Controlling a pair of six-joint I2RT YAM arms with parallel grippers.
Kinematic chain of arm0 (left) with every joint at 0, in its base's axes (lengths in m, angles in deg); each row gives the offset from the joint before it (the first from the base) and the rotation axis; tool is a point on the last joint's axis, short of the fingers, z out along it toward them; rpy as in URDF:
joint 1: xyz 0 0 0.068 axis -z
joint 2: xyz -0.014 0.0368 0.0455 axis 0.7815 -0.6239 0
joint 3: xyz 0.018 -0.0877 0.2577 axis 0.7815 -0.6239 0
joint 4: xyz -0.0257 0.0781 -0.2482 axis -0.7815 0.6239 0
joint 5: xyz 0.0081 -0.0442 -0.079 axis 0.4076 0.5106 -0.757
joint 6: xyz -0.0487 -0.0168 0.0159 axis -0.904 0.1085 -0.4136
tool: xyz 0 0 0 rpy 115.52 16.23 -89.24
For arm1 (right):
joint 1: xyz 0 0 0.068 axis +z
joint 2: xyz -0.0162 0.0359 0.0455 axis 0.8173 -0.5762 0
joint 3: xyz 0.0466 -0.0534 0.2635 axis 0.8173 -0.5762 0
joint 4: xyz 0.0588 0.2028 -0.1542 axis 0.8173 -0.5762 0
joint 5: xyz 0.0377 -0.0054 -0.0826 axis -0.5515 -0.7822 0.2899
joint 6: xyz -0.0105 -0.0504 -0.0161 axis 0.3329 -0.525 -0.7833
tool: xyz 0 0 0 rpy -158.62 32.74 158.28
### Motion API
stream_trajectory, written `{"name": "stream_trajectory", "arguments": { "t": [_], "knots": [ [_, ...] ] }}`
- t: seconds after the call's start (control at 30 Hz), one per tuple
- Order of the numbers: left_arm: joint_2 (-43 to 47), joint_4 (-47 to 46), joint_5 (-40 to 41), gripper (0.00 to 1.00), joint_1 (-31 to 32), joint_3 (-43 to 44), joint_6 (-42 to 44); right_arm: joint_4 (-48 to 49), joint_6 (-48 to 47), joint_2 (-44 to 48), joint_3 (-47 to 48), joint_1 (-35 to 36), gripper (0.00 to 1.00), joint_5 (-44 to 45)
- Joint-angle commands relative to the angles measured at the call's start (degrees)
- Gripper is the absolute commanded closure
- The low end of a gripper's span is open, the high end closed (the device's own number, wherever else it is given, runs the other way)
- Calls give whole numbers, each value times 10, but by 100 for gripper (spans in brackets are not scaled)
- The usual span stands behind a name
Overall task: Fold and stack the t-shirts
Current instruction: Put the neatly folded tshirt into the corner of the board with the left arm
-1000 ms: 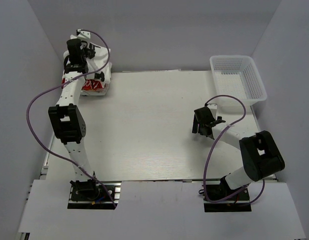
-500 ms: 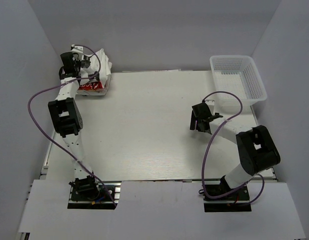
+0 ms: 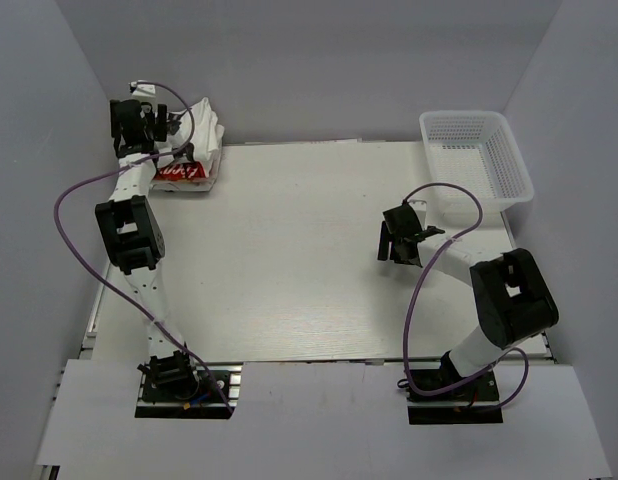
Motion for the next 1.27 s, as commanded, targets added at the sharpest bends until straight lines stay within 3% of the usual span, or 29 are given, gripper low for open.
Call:
{"name": "stream_trajectory", "arguments": {
  "t": [0.0,0.1,0.23,0.4,0.47,0.53,0.57,0.73,0.87,0.97,1.07,1.23],
  "knots": [
    [49,2,11,0,6,8,-16,10,6,29,9,1,10,0],
    [83,5,20,0,11,-28,-38,20,1,45,2,1,10,-7],
    [130,1,-33,0,17,-99,-69,35,0,76,-19,1,10,-17],
    [239,-56,-38,0,37,-240,-95,52,0,116,-56,1,10,-43],
    [314,-56,-43,0,44,-275,-142,68,0,142,-69,1,10,-56],
    [385,28,-87,0,66,-293,-179,104,11,179,-94,1,10,-88],
    [409,49,-110,0,76,-306,-244,122,15,186,-118,2,10,-98],
    [547,-27,-175,0,152,-540,-425,173,39,279,-168,2,10,-162],
    [641,-39,-198,0,222,-724,-472,158,31,352,-203,0,10,-197],
    [731,-9,-175,0,261,-806,-499,151,42,401,-229,1,10,-201],
    [805,47,-130,0,276,-827,-505,191,53,447,-268,1,10,-225],
    [845,112,-74,0,286,-800,-494,235,55,487,-304,0,10,-231]
  ]
}}
